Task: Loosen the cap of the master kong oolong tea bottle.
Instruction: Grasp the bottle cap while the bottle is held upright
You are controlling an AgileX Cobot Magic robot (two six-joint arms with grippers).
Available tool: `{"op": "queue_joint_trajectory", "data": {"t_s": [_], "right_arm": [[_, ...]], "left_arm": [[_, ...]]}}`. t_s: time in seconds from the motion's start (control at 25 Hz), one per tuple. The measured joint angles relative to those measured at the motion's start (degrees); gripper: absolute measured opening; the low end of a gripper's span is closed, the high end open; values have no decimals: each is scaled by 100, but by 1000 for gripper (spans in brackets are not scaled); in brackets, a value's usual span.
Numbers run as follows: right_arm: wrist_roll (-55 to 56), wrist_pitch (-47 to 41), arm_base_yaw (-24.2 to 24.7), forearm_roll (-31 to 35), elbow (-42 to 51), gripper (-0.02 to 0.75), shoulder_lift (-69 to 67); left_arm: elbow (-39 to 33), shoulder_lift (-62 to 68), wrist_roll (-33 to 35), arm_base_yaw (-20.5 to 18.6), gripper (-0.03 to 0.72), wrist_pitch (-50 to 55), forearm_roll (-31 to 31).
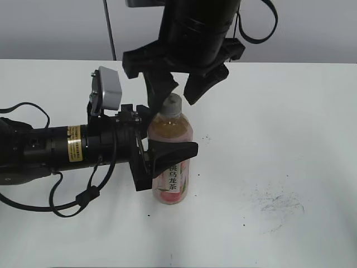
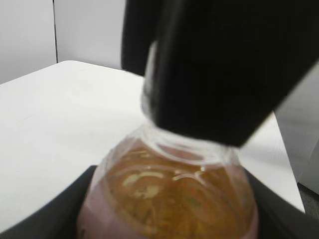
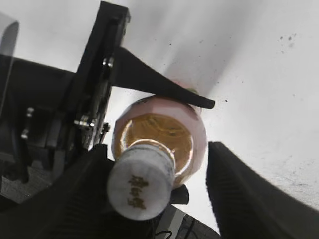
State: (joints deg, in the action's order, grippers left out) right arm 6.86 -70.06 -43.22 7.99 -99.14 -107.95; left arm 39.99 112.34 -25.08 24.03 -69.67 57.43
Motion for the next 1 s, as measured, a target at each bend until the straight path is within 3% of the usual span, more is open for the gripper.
{"op": "queue_joint_trajectory", "data": {"t_s": [0.2, 0.32, 0.44, 0.6, 1.0], "right_arm": [[292, 0, 0, -75, 0, 395, 0], [81, 21, -11, -33, 0, 290, 0], [-418, 37, -9, -38, 0, 290, 0], [-1607, 86, -9, -28, 0, 282, 0], [-5832, 86, -9, 108, 0, 279, 0]], "left_arm": [[0, 0, 0, 0, 448, 0, -5], [0, 0, 0, 0, 448, 6, -17], [0, 0, 0, 0, 448, 11, -41], [0, 0, 0, 0, 448, 11, -41], [0, 0, 0, 0, 448, 11, -41]]}}
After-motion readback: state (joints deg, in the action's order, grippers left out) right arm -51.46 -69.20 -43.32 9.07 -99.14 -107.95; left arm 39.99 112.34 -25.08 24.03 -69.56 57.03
